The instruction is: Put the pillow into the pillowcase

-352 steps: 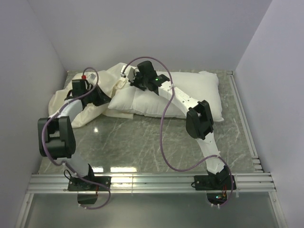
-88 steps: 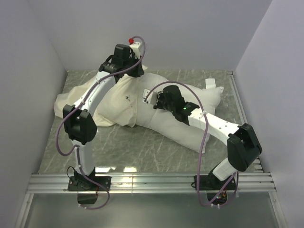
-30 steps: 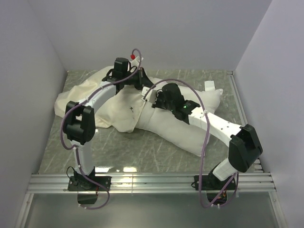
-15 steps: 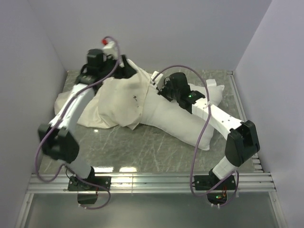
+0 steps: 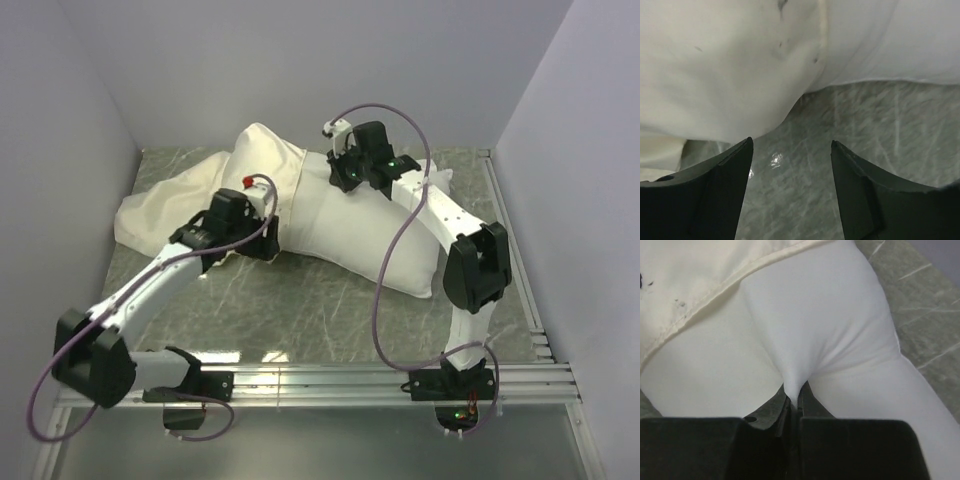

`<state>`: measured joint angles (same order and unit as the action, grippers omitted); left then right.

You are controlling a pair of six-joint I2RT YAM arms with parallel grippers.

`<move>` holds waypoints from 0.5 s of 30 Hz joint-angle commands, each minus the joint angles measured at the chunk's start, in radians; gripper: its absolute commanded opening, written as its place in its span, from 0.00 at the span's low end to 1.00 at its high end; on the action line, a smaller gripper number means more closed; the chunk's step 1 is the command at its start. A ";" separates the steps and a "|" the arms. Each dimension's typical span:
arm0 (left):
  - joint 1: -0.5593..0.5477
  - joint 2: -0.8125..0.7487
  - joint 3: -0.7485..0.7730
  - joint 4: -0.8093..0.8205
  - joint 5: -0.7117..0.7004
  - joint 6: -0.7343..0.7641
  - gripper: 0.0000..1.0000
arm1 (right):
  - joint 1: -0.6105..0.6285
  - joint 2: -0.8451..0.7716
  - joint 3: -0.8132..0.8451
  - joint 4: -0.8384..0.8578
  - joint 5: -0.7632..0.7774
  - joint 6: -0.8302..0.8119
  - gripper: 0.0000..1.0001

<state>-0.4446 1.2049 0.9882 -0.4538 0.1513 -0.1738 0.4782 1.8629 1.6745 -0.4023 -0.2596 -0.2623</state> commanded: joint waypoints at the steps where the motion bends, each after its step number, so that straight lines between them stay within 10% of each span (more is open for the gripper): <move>1: -0.052 0.088 -0.014 -0.054 -0.122 -0.026 0.69 | -0.027 0.025 0.109 -0.004 -0.124 0.198 0.00; 15: -0.164 0.369 -0.007 0.164 -0.315 -0.033 0.51 | -0.113 0.090 0.113 0.022 -0.340 0.472 0.00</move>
<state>-0.5980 1.5249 0.9470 -0.3721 -0.1074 -0.2070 0.3702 1.9488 1.7489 -0.4324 -0.4942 0.1200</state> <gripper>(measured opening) 0.551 0.050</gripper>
